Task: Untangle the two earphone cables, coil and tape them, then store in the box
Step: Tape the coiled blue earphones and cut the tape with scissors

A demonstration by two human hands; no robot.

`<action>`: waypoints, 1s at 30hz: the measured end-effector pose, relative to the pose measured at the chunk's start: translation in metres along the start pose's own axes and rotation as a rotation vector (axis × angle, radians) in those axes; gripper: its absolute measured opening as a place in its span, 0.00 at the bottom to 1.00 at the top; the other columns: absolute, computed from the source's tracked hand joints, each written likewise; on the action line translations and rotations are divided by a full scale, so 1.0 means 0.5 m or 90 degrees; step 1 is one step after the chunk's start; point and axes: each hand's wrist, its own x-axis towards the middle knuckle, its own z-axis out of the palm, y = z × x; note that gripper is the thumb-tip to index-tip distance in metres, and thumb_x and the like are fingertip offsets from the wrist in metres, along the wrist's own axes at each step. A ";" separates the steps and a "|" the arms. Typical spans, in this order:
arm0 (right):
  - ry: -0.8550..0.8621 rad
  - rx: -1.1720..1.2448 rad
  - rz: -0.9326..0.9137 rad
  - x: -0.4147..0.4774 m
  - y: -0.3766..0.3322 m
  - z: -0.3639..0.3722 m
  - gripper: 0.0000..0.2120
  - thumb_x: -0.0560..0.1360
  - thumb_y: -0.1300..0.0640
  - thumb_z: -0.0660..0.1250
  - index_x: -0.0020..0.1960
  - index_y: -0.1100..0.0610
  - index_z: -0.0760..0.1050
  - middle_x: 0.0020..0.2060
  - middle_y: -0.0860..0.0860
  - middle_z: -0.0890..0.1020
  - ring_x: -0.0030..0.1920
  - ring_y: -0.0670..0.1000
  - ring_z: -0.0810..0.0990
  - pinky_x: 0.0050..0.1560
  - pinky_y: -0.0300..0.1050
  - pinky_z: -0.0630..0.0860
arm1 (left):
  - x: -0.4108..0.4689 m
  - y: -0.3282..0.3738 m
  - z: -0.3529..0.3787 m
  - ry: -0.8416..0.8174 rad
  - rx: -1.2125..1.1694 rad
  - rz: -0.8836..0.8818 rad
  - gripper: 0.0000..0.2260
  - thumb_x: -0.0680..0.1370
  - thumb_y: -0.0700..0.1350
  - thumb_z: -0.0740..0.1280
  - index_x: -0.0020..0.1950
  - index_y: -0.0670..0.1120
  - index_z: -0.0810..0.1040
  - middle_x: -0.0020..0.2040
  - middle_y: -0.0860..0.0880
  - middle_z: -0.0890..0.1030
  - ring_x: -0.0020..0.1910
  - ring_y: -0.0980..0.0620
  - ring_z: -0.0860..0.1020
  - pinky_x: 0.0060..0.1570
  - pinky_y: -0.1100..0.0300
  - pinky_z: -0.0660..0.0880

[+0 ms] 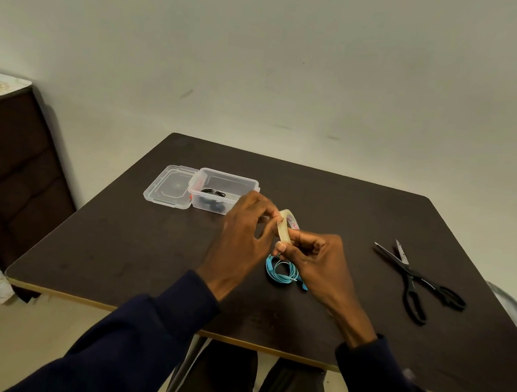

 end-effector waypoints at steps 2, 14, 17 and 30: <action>0.001 -0.001 0.005 0.000 0.002 0.001 0.10 0.75 0.63 0.72 0.56 0.55 0.82 0.43 0.51 0.88 0.47 0.47 0.86 0.51 0.40 0.82 | -0.002 -0.005 0.007 -0.026 0.037 -0.001 0.08 0.78 0.44 0.71 0.53 0.42 0.77 0.52 0.45 0.76 0.49 0.56 0.72 0.46 0.75 0.70; 0.020 -0.009 -0.012 0.011 -0.017 0.009 0.09 0.75 0.62 0.72 0.49 0.50 0.83 0.40 0.48 0.88 0.45 0.47 0.87 0.49 0.38 0.81 | -0.020 -0.005 0.005 -0.056 -0.073 -0.075 0.06 0.81 0.44 0.67 0.53 0.41 0.76 0.50 0.51 0.76 0.45 0.57 0.76 0.49 0.59 0.79; 0.014 -0.023 -0.007 0.008 -0.018 0.009 0.09 0.74 0.61 0.73 0.49 0.47 0.83 0.40 0.46 0.87 0.45 0.46 0.86 0.51 0.38 0.82 | -0.015 -0.004 -0.002 0.014 -0.213 -0.158 0.04 0.81 0.43 0.68 0.51 0.43 0.79 0.48 0.50 0.82 0.47 0.53 0.82 0.50 0.55 0.81; 0.020 -0.038 -0.016 0.014 -0.017 0.020 0.08 0.74 0.61 0.73 0.49 0.49 0.83 0.41 0.44 0.87 0.46 0.45 0.86 0.52 0.39 0.82 | -0.014 -0.005 -0.010 0.127 -0.289 -0.084 0.07 0.73 0.37 0.76 0.50 0.40 0.86 0.48 0.47 0.85 0.50 0.52 0.84 0.51 0.61 0.81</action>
